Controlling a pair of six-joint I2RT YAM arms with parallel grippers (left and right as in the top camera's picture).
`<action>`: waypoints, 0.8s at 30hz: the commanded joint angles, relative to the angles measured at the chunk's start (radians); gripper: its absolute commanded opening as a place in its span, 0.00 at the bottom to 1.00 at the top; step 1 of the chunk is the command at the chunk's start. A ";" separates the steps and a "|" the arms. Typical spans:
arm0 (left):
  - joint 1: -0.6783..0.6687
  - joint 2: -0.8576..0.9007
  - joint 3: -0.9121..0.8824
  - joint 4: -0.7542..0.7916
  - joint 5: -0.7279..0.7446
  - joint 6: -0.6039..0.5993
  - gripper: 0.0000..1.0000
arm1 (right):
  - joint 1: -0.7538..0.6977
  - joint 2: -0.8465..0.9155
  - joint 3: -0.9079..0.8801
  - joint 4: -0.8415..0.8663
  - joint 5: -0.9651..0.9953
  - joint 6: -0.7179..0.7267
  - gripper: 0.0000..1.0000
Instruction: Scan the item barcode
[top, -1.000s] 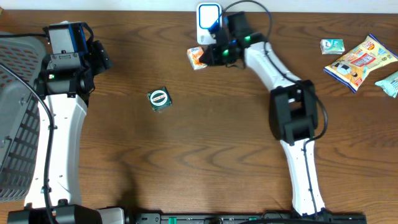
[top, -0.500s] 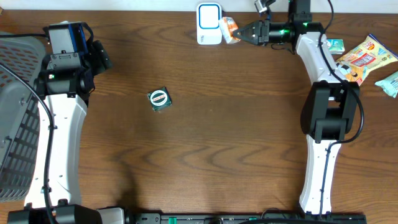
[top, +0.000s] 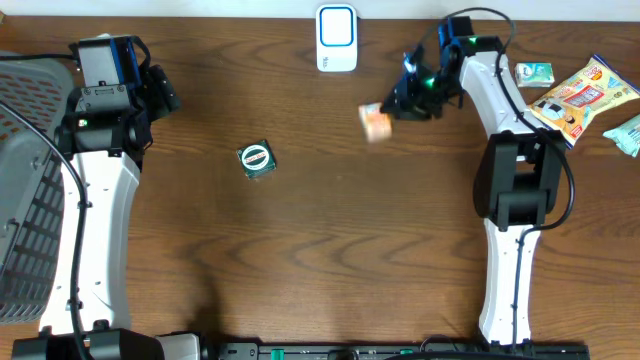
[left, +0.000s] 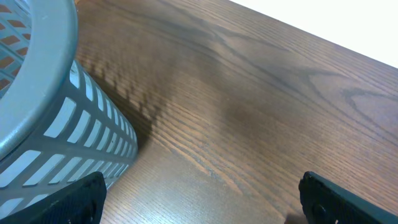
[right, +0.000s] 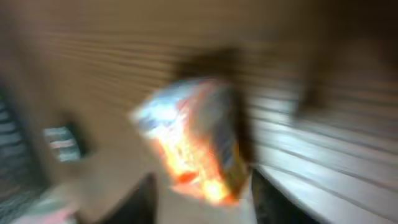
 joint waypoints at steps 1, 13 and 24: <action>0.004 0.006 0.008 -0.003 -0.010 0.013 0.98 | 0.017 -0.031 0.003 -0.021 0.290 -0.010 0.60; 0.004 0.006 0.008 -0.003 -0.010 0.013 0.98 | 0.095 -0.135 0.064 0.000 0.313 -0.121 0.51; 0.004 0.006 0.008 -0.003 -0.010 0.013 0.98 | 0.354 -0.105 0.050 -0.039 0.801 -0.139 0.56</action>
